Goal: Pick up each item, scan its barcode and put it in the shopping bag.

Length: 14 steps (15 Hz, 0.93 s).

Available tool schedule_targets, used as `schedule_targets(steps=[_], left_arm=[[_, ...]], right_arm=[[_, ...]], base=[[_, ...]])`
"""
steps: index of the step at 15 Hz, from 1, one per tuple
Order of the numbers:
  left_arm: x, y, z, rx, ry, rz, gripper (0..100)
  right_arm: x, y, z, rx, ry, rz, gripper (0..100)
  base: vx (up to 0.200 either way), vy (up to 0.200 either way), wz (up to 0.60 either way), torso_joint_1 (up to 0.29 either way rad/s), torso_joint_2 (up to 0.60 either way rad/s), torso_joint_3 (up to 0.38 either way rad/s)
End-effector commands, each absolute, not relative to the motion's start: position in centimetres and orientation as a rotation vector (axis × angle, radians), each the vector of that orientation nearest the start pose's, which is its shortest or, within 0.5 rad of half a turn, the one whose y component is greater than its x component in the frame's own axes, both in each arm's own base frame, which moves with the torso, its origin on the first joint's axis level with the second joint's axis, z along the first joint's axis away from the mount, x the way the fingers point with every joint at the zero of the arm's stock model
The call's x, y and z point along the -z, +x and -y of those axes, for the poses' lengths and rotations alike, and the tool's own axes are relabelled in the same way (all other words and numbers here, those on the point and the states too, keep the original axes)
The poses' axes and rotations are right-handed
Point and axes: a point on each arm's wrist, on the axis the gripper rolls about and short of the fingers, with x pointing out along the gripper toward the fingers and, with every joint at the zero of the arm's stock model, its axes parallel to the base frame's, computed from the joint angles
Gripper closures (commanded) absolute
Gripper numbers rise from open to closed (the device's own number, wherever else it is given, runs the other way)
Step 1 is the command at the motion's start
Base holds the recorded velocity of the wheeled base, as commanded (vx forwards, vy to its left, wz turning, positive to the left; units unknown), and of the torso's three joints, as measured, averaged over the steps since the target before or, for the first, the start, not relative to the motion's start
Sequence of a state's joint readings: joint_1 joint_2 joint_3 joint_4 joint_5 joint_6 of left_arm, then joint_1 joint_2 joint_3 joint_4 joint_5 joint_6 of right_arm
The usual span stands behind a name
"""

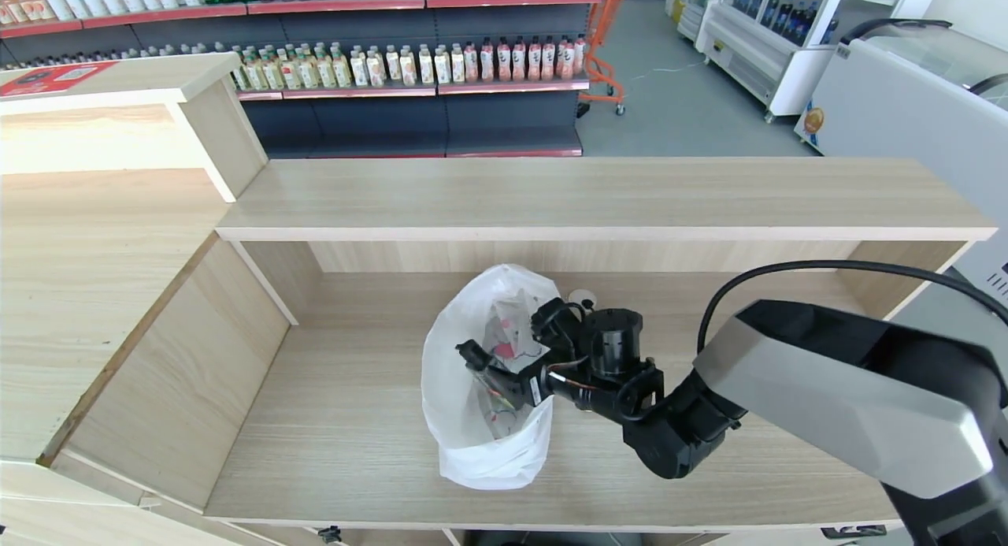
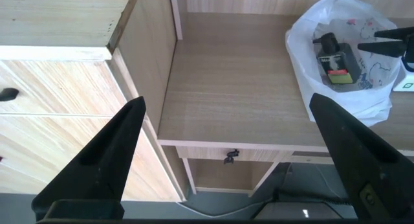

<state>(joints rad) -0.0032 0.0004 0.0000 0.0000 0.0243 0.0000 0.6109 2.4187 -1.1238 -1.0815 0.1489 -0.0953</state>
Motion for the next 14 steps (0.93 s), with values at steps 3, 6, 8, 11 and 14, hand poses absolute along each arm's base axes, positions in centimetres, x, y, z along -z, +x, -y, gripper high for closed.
schedule_targets(steps=[3, 6, 8, 11, 14], left_arm=[[-7.5, -2.3, -0.1, -0.021, 0.0, 0.0, 0], [-7.5, -2.3, -0.1, -0.021, 0.0, 0.0, 0], [-7.5, -2.3, -0.1, -0.021, 0.0, 0.0, 0], [-7.5, -2.3, -0.1, -0.021, 0.0, 0.0, 0], [-7.5, -2.3, -0.1, -0.021, 0.0, 0.0, 0]], right_arm=[[-7.0, 34.9, -23.0, -0.709, 0.093, -0.206, 0], [-13.9, 31.3, -17.4, -0.604, 0.362, -0.307, 0], [-18.7, 27.2, -13.2, -0.535, 0.438, -0.33, 0], [-22.2, 21.7, -7.3, -0.373, 0.32, -0.333, 0], [-21.5, 17.3, -3.8, -0.095, 0.131, -0.441, 0]], base=[[0.0, 0.0, 0.0, 0.0, 0.0, 0.0], [0.0, 0.0, 0.0, 0.0, 0.0, 0.0], [0.0, 0.0, 0.0, 0.0, 0.0, 0.0], [0.0, 0.0, 0.0, 0.0, 0.0, 0.0], [0.0, 0.0, 0.0, 0.0, 0.0, 0.0]])
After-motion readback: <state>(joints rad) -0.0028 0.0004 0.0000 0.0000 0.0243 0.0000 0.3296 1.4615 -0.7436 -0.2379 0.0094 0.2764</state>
